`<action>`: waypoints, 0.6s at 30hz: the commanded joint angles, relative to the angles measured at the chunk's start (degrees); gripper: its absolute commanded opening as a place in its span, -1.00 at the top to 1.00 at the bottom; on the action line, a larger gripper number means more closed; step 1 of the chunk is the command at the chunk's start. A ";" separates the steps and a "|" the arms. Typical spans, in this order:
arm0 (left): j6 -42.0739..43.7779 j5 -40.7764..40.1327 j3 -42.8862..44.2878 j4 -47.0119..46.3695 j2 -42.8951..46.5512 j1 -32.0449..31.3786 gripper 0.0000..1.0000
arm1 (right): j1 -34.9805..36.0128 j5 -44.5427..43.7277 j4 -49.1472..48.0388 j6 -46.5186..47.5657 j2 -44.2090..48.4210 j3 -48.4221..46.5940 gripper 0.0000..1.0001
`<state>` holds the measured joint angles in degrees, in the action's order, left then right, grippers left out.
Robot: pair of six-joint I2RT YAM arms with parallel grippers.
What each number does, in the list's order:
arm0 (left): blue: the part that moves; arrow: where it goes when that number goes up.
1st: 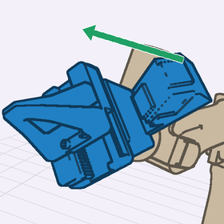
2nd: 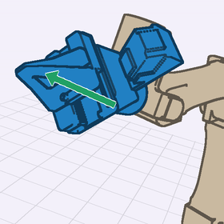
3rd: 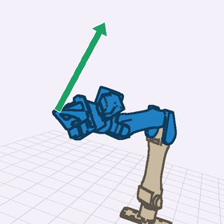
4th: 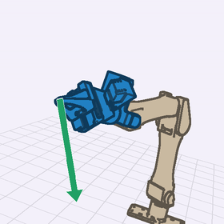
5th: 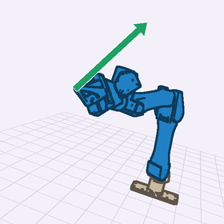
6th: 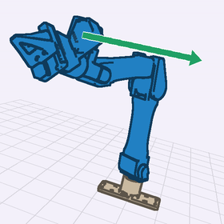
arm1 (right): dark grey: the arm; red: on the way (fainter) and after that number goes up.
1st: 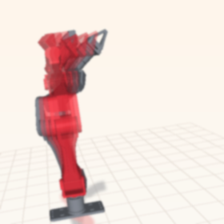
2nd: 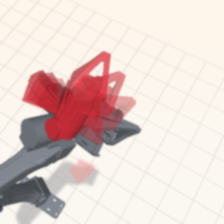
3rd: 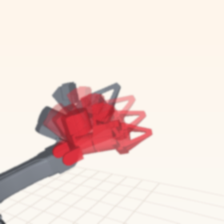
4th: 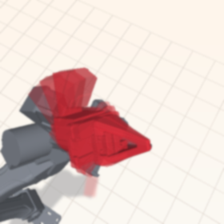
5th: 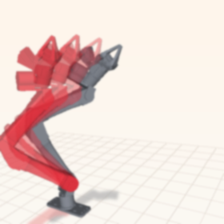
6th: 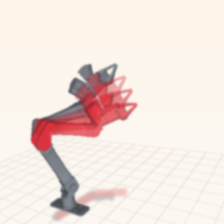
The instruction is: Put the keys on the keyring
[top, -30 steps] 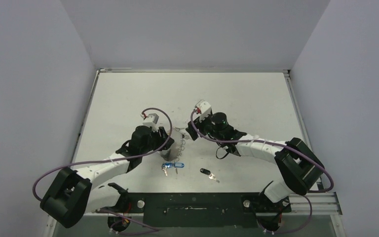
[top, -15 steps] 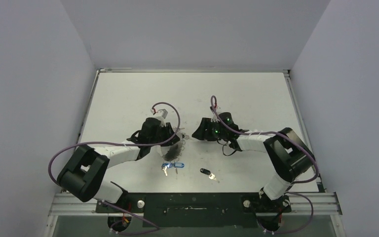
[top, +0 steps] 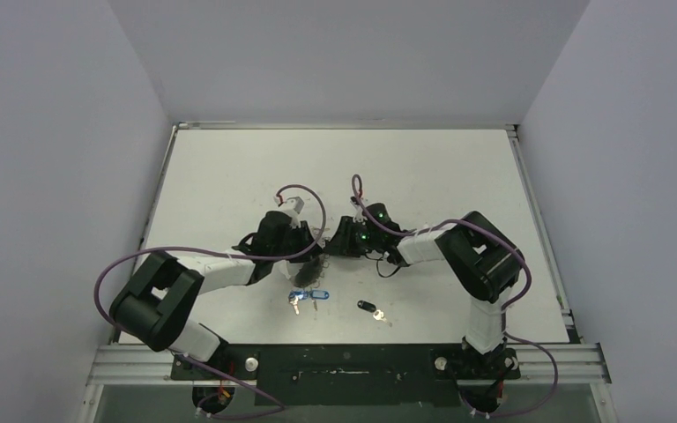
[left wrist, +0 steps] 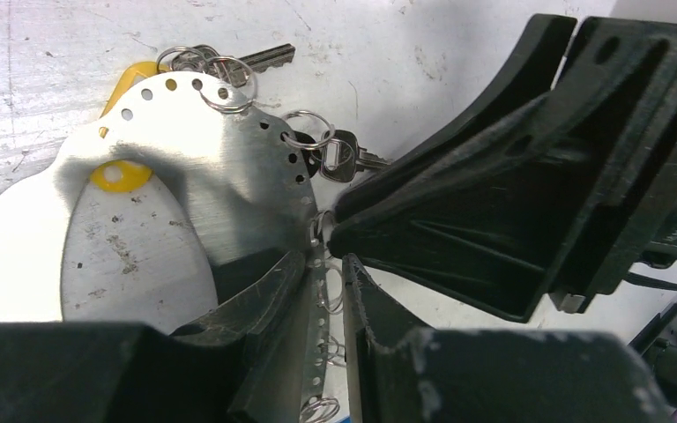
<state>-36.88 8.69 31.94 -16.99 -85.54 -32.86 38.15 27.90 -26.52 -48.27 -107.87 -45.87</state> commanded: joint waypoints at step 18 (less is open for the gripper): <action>0.34 -3.70 -0.84 -6.23 1.88 -1.15 0.65 | 2.80 -3.41 22.79 24.21 -0.08 -7.60 0.01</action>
<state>-36.80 6.52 31.64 -20.08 -85.08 -33.65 39.03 27.44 -13.74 -32.97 -108.31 -53.80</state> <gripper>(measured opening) 0.172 0.436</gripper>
